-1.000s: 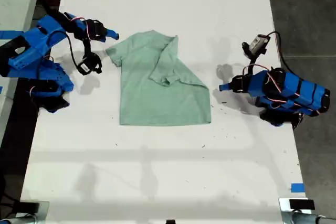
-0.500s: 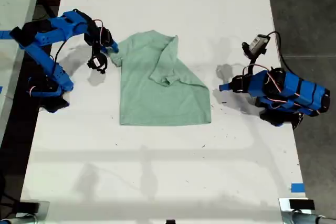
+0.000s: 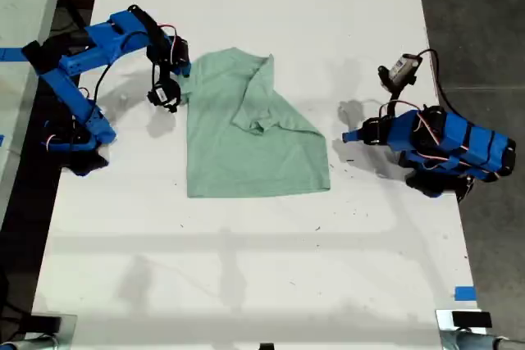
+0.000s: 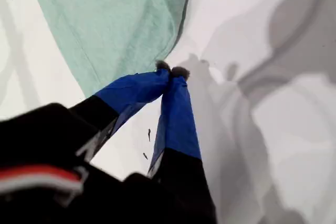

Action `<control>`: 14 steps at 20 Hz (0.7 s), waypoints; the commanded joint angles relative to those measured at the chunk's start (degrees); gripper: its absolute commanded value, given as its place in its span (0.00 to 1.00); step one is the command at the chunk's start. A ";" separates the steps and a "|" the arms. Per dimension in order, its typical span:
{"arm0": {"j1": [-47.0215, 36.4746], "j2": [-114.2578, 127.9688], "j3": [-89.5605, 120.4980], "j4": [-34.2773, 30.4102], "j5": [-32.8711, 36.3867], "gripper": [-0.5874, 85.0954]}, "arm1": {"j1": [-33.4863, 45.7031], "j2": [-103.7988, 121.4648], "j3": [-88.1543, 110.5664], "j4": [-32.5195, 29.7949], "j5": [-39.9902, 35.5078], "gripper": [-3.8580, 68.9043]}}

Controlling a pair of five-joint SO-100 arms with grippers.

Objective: Fold t shirt

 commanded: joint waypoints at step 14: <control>31.03 -26.10 -50.19 4.48 -11.87 0.27 | 0.35 0.70 3.25 0.09 0.35 0.06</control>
